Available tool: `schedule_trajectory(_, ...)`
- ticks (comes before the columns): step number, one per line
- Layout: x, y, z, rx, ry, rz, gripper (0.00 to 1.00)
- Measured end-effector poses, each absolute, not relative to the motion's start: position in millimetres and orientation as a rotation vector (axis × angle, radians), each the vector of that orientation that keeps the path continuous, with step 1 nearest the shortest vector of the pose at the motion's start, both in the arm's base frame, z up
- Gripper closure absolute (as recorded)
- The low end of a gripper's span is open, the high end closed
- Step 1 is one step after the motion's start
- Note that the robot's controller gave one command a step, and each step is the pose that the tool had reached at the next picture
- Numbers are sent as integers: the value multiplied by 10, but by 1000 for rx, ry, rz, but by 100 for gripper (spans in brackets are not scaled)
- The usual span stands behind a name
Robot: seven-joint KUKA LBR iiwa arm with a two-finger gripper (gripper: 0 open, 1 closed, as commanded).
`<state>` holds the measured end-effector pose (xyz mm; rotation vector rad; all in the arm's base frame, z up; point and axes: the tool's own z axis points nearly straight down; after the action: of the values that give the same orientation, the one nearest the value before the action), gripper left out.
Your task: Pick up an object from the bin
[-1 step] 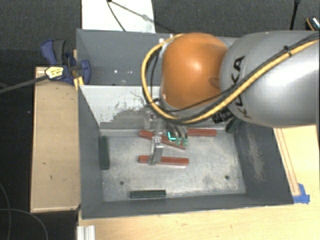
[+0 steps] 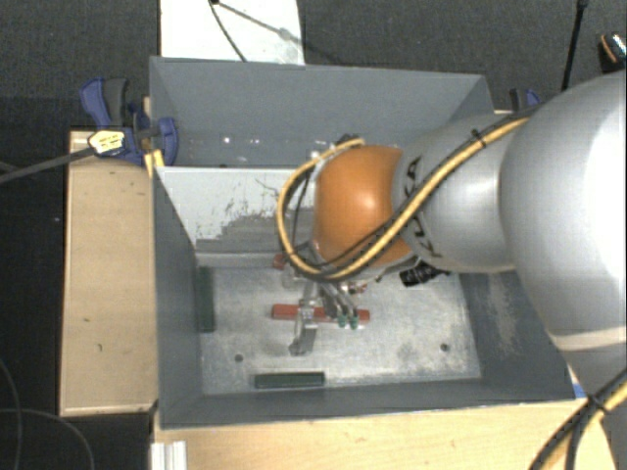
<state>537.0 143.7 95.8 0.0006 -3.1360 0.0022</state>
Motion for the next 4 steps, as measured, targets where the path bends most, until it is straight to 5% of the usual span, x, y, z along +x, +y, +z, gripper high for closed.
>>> schedule_trajectory(1, 5831, 1302, 696, 132, -3144, -1, 0)
schedule_trajectory(2, 5825, 1315, 713, 124, -3144, -3, 100)
schedule_trajectory(3, 5880, 1531, 2405, 86, -3152, -6, 100)
schedule_trajectory(4, 5565, 1479, 1682, -210, -3131, 0, 100)
